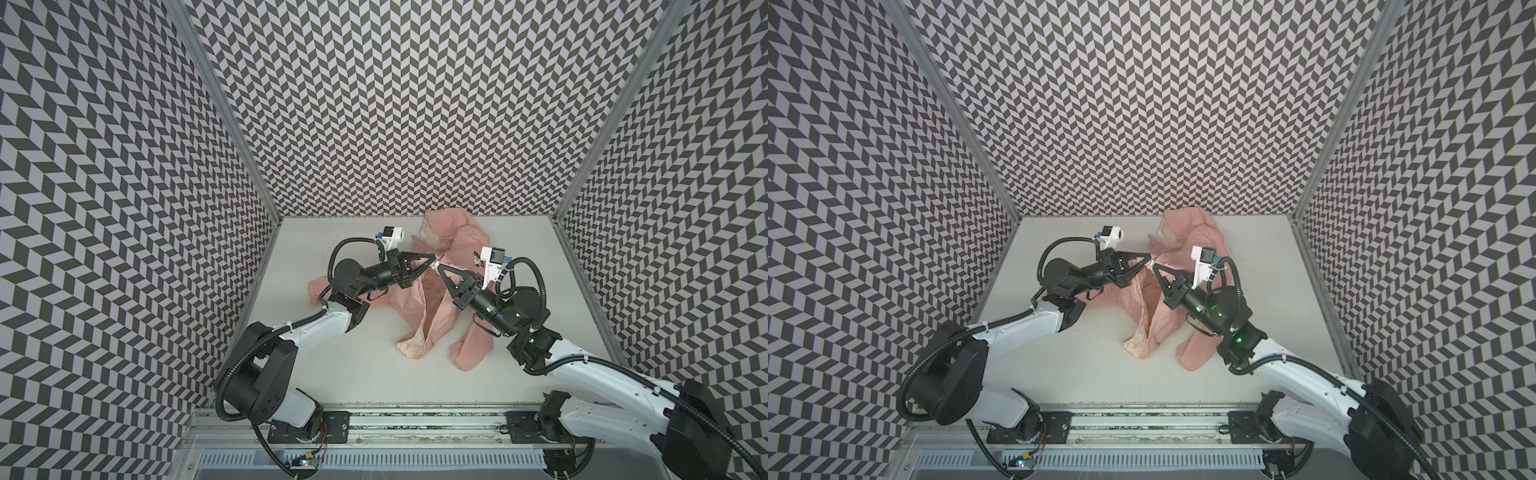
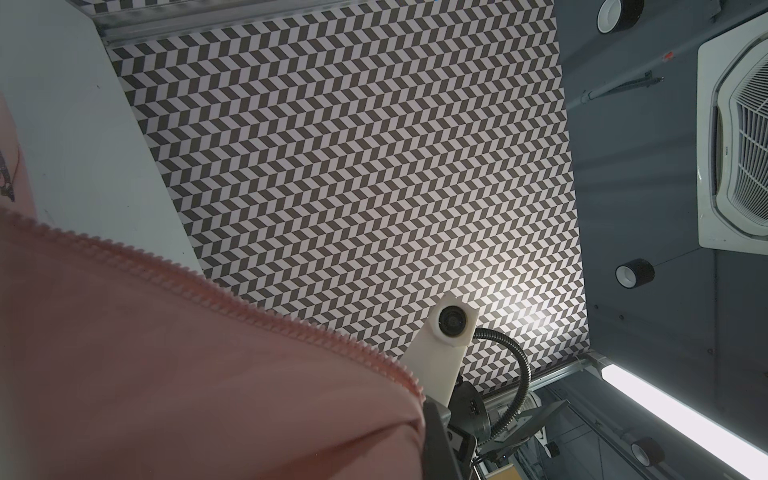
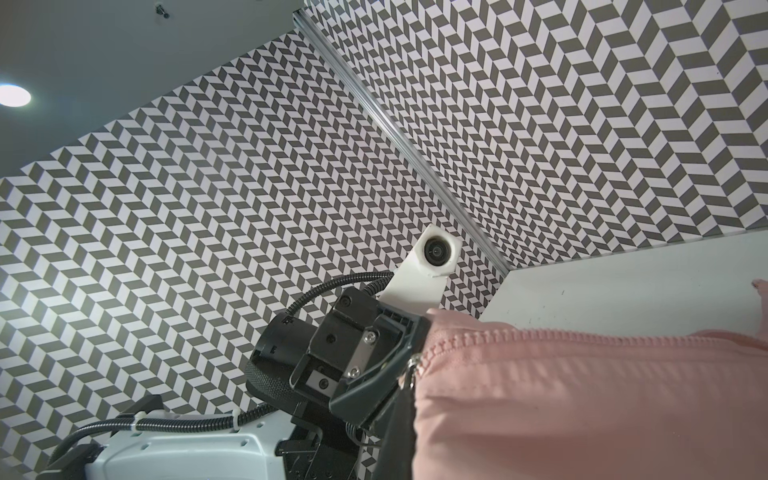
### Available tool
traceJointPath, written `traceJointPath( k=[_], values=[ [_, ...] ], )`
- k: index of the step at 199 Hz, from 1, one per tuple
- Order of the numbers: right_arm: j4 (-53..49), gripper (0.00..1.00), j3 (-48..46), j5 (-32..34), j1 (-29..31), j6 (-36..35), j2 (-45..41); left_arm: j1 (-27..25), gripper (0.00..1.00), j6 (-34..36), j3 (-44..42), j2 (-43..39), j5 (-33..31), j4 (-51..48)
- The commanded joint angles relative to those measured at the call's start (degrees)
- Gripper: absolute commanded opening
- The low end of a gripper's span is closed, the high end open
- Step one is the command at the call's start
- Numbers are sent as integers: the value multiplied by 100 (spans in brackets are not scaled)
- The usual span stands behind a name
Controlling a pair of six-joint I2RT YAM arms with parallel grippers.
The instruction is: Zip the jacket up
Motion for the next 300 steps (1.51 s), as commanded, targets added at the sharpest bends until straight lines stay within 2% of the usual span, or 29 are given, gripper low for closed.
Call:
traceJointPath(
  k=[1, 57, 93, 145, 175, 220, 252, 300],
  values=[
    [-60, 0, -43, -491, 155, -16, -39, 30, 0, -12, 126, 43, -616, 508],
    [-355, 0, -123, -627, 156, -262, 184, 4, 0, -367, 409, 97, -559, 556],
    [-294, 0, -244, -706, 156, -343, 473, -62, 0, -409, 674, -42, -536, -27],
    [-122, 0, -69, -1482, 173, -395, 936, -93, 0, -717, 880, 22, -682, -172],
    [20, 0, -87, -1580, 214, -387, 977, -93, 0, -805, 953, 136, -696, -124],
    [-132, 0, -116, -1247, 217, -492, 764, -102, 0, -899, 788, 270, -714, 87],
    [-185, 0, -385, -814, 208, -497, 551, -58, 0, -720, 742, 193, -698, -17],
    [-1136, 0, -296, -795, 180, -621, 286, -40, 0, -578, 650, 309, -695, 98]
  ],
)
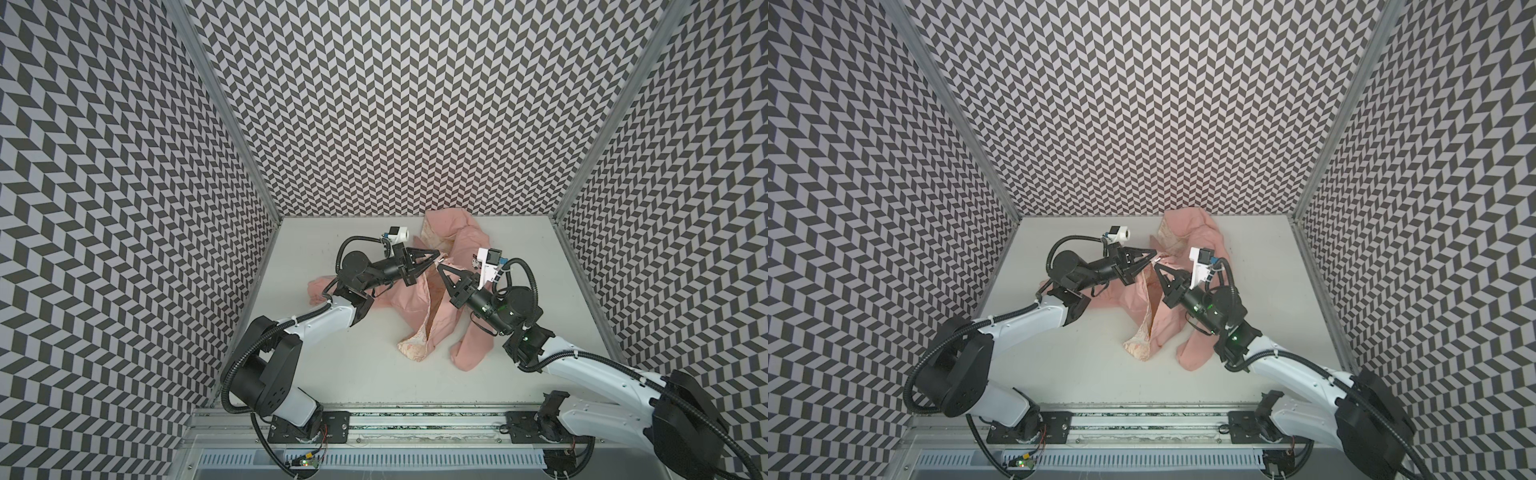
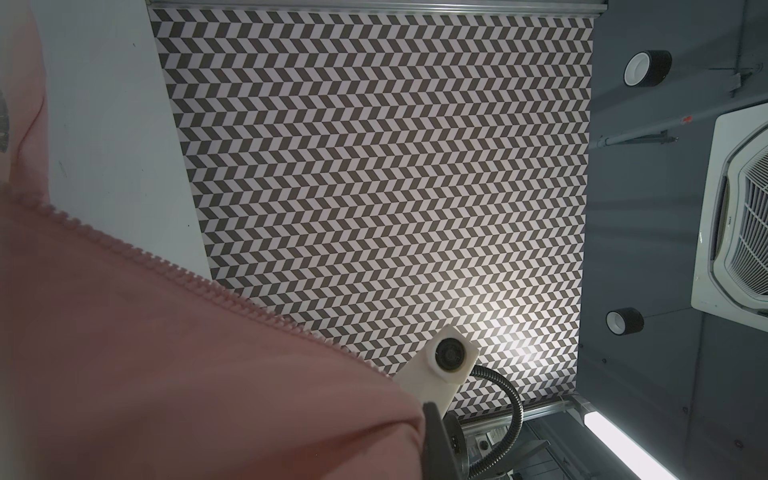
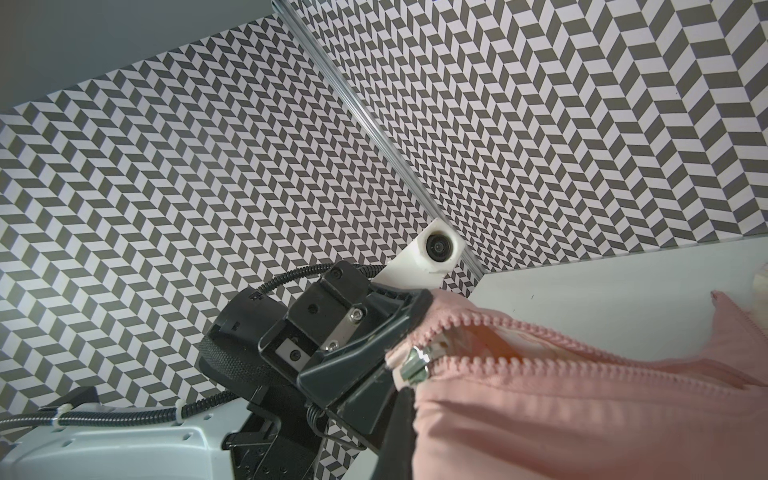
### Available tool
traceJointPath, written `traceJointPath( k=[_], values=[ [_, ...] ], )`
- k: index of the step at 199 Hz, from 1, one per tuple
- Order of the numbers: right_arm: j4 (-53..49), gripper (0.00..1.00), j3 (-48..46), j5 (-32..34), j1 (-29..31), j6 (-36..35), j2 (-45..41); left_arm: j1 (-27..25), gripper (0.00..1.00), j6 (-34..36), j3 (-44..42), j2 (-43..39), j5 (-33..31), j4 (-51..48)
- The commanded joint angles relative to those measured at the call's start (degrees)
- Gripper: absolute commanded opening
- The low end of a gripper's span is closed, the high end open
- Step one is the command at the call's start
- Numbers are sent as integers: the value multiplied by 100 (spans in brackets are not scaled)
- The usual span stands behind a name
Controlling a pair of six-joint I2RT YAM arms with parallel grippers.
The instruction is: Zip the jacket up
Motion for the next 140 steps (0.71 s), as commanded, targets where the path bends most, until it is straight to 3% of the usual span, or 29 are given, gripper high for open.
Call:
traceJointPath(
  k=[1, 14, 54, 67, 90, 140],
  values=[
    [-1333, 0, -148, -896, 286, -177, -12, 39, 0, 1, 248, 48, -575, 720],
    [-1504, 2, -178, -893, 279, -191, -74, 36, 0, -36, 215, 113, -584, 855],
    [-1937, 53, -421, -899, 282, -203, -462, 94, 0, -44, 55, 236, -593, 1093],
    [-2165, 65, -518, -844, 278, -250, -662, 121, 0, -76, 9, 295, -584, 1203],
    [-2685, 77, -616, -711, 278, -397, -1124, 173, 0, -205, -92, 423, -575, 1493],
    [-4660, 93, -245, -272, 221, -1183, -2218, 334, 0, -318, -306, 514, -462, 1747]
  ],
)
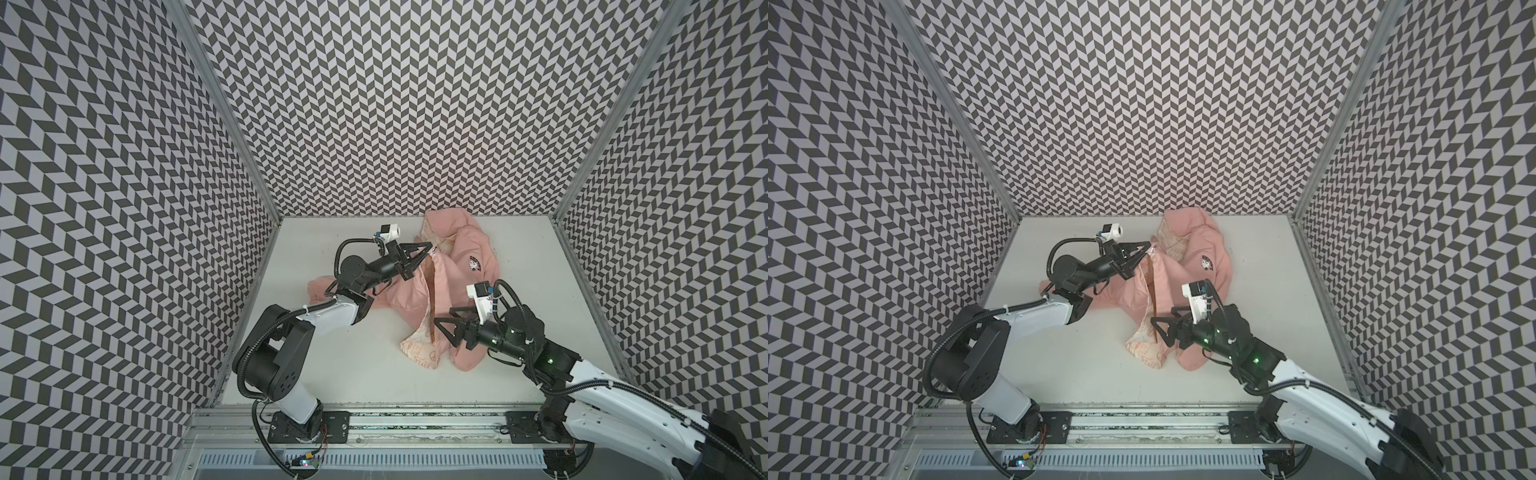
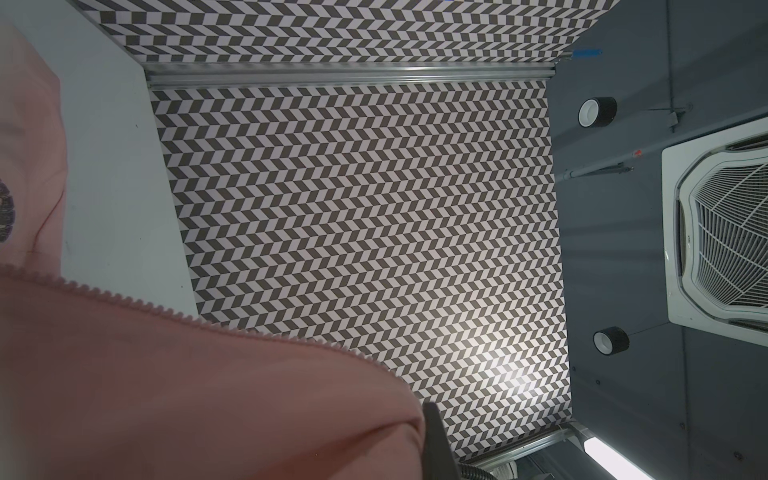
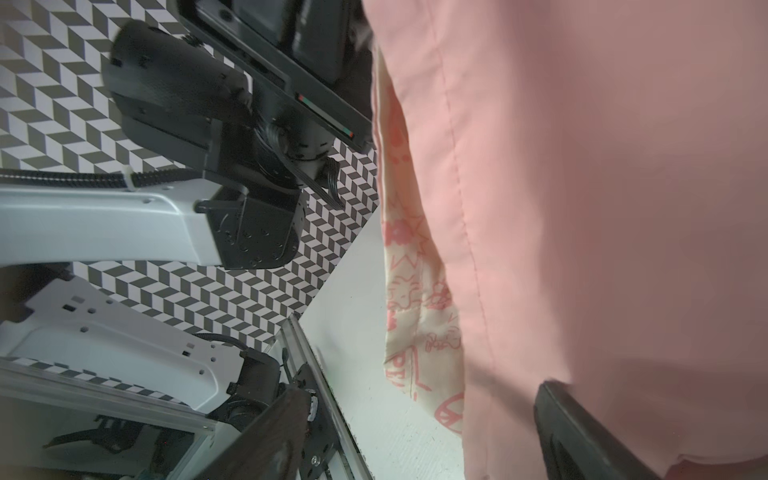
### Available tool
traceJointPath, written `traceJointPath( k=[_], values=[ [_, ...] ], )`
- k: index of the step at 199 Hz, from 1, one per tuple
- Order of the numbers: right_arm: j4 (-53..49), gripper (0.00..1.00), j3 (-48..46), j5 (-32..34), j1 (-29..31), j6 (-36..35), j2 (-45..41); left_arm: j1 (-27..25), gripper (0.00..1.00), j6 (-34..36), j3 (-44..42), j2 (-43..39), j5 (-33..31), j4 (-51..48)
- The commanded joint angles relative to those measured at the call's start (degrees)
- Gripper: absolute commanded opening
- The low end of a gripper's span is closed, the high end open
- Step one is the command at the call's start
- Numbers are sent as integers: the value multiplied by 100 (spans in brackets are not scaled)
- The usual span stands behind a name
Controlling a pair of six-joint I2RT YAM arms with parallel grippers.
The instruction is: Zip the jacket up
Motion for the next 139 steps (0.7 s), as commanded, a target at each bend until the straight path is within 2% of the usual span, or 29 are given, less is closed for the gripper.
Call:
traceJointPath(
  k=[1, 26, 42, 74, 109, 139],
  values=[
    [-990, 93, 303, 341, -71, -539, -432, 97, 0, -146, -91, -26, 89, 549],
    [-1533, 99, 458, 442, -358, -733, -739, 166, 0, -74, -216, -125, 206, 379],
    [-1727, 100, 560, 359, -670, -718, -734, 194, 0, 94, -334, -266, 332, 24],
    [-1931, 99, 866, -19, -1169, -643, -258, 203, 0, 796, -624, -818, 521, -1524],
    [-2018, 96, 1199, -68, -1340, -579, 412, 198, 0, 1498, -855, -1501, 574, -3263],
    [-2115, 93, 1409, -98, -1483, -365, 1005, 181, 0, 1789, -1190, -1900, 520, -4137]
  ],
)
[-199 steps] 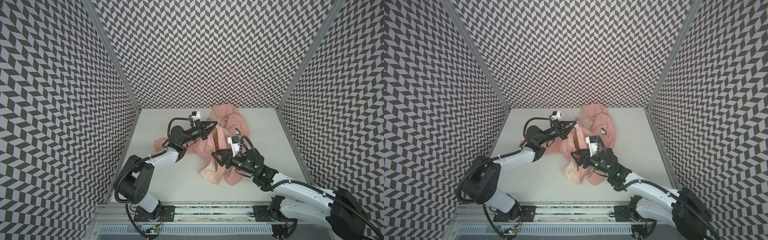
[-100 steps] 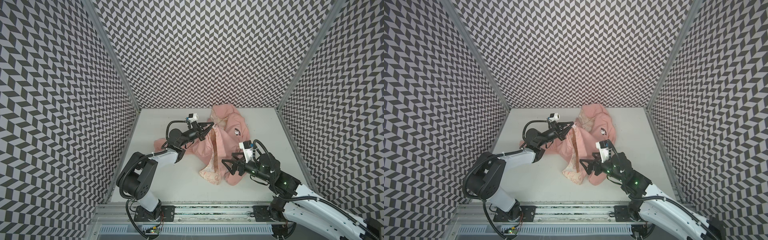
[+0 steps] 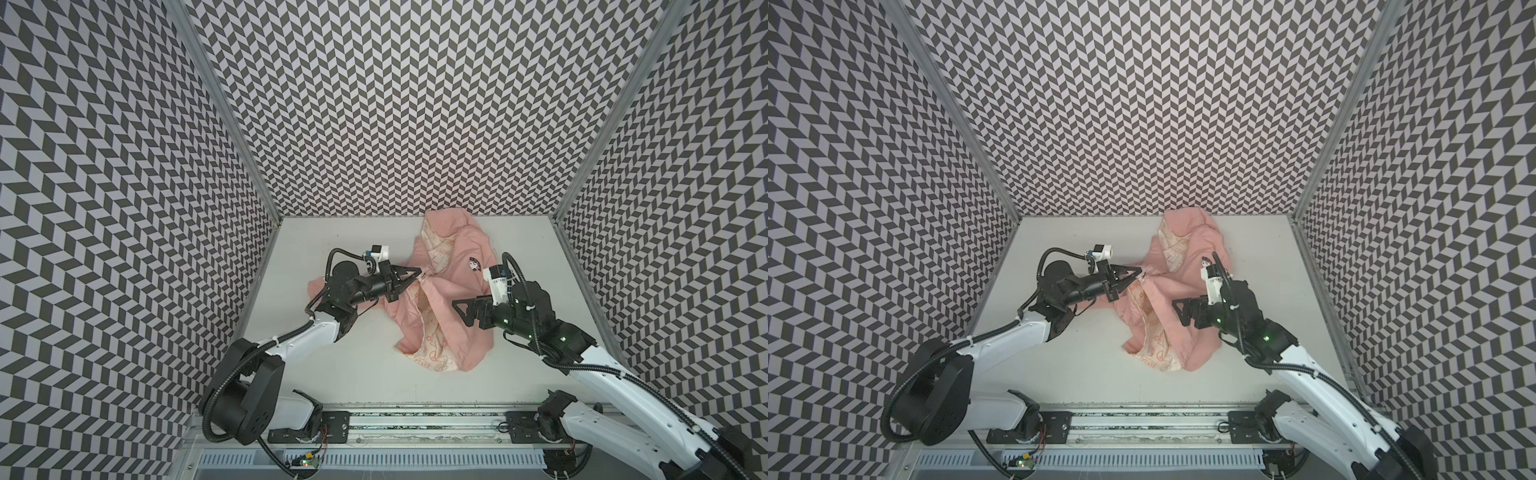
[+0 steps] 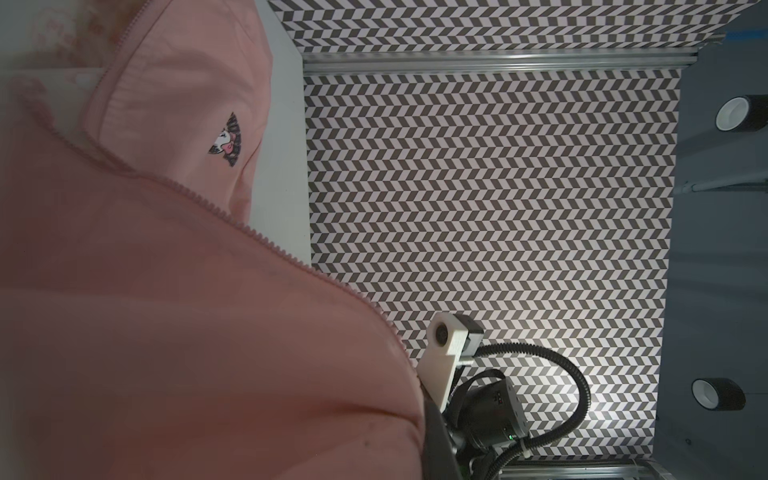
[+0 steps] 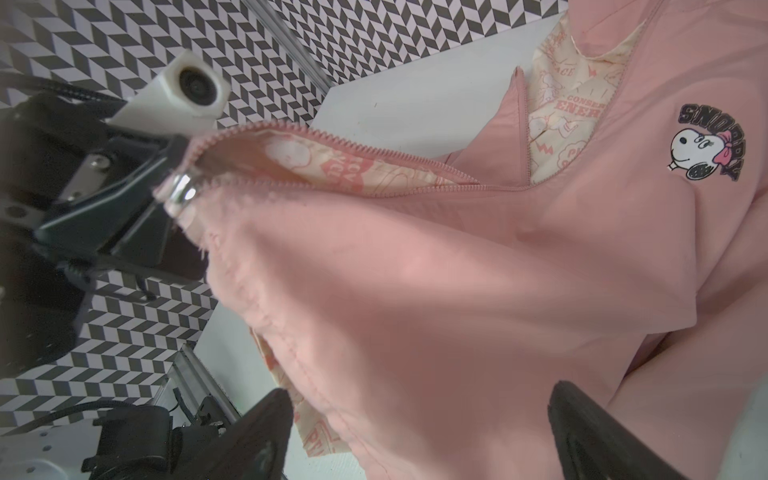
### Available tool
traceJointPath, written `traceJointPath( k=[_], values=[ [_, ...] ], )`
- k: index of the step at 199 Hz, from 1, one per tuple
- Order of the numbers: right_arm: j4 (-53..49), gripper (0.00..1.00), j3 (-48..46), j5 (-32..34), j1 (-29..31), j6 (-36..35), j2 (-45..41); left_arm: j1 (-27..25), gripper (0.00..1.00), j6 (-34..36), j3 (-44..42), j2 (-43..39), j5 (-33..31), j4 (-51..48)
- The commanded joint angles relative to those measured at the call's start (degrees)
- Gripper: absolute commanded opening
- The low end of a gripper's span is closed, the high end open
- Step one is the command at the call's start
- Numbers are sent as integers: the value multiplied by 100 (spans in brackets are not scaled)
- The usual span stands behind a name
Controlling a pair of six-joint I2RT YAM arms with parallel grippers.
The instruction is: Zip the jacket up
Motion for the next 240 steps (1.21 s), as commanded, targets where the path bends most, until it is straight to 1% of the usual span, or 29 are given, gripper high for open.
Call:
traceJointPath(
  k=[1, 21, 47, 59, 80, 105, 140, 170, 190, 209, 240],
  values=[
    [-57, 93, 234, -104, -110, 131, 328, 1, 0, 447, -257, -262, 90, -1084],
    [-125, 90, 317, -219, -148, 261, 698, -25, 0, 470, -590, -345, 3, -1182],
    [-90, 80, 345, -566, -152, 250, 1094, -99, 0, 424, -937, -306, -77, -1071],
    [-252, 78, 392, -484, -152, 270, 1250, -130, 0, 424, -1089, -311, -131, -1053],
    [-568, 77, 511, -284, -155, 257, 1477, -166, 0, 417, -1328, -339, -248, -992],
    [-677, 81, 573, 155, -246, 259, 1610, -226, 0, 398, -1441, -362, -284, -937],
    [-492, 84, 680, 276, -477, 169, 1778, -254, 0, 321, -1566, -453, -299, -837],
    [-470, 86, 1067, 676, -882, 201, 2078, -254, 0, 318, -1640, -525, -302, -828],
    [-455, 90, 1539, 945, -1121, 179, 2528, -254, 0, 318, -1665, -556, -280, -804],
    [-634, 94, 2201, 1327, -1374, 157, 3185, -258, 0, 360, -1672, -574, -274, -813],
    [-876, 98, 3351, 1303, -1783, 79, 4335, -247, 0, 389, -1767, -564, -267, -765]
  ],
)
